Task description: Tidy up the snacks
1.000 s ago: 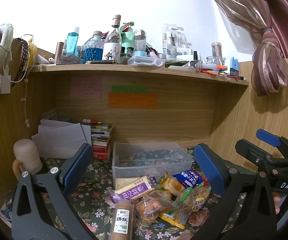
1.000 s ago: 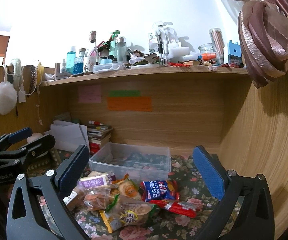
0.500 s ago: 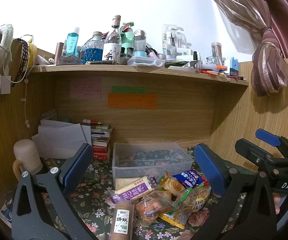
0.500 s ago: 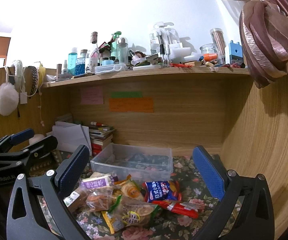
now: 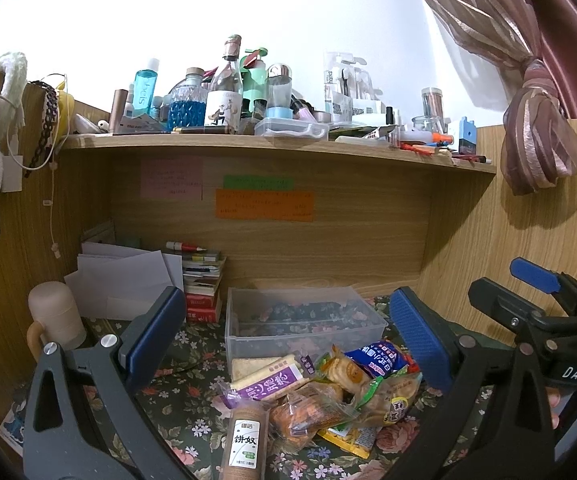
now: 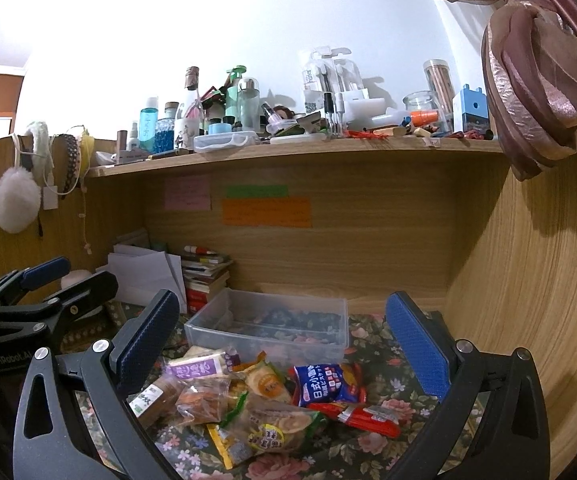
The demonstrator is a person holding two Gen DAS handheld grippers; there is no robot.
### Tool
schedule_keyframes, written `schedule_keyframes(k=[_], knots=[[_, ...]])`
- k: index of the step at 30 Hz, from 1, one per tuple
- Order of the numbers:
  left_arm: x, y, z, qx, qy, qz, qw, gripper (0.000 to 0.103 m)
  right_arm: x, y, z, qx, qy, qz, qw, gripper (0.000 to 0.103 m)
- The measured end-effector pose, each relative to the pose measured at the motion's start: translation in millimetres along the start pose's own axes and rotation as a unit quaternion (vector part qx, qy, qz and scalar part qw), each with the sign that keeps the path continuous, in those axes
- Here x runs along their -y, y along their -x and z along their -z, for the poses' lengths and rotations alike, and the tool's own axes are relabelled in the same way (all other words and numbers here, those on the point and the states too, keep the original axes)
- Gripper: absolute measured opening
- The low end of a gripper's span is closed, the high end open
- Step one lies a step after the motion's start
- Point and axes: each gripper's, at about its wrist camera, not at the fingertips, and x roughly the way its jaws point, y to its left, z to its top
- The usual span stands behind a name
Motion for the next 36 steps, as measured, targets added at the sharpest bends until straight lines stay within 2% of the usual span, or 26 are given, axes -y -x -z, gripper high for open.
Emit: schedule_keyframes(k=[12, 18, 21, 23, 26, 29, 36], knots=[[2, 2, -3, 0.003, -0.002, 0.003, 1.0, 0.103, -1, 0, 0, -0.003, 0.0, -0.001, 1.0, 0.103], [-5, -7, 5, -0.018, 0.005, 0.01, 0.9998, 0.103, 3, -6, 6, -0.012, -0.003, 0.003, 1.0, 0.103], [-10, -17, 14, -0.04, 0.001, 0.006, 0.9992, 0.095, 9, -13, 14, -0.032, -0.007, 0.005, 0.999, 0.103], [-15, -27, 21, -0.064, -0.002, 0.002, 0.998, 0.088, 15, -18, 21, -0.048, -0.009, 0.01, 0.999, 0.103], [-23, -41, 36, -0.1, -0.003, -0.003, 0.9949, 0.083, 25, -23, 31, -0.072, -0.012, 0.021, 0.997, 0.102], [-31, -51, 52, -0.131, -0.002, -0.007, 0.9913, 0.082, 35, -28, 42, -0.096, -0.014, 0.031, 0.995, 0.098], [-44, -66, 95, -0.197, 0.001, -0.006, 0.9803, 0.082, 52, -35, 66, -0.152, -0.022, 0.051, 0.987, 0.098]])
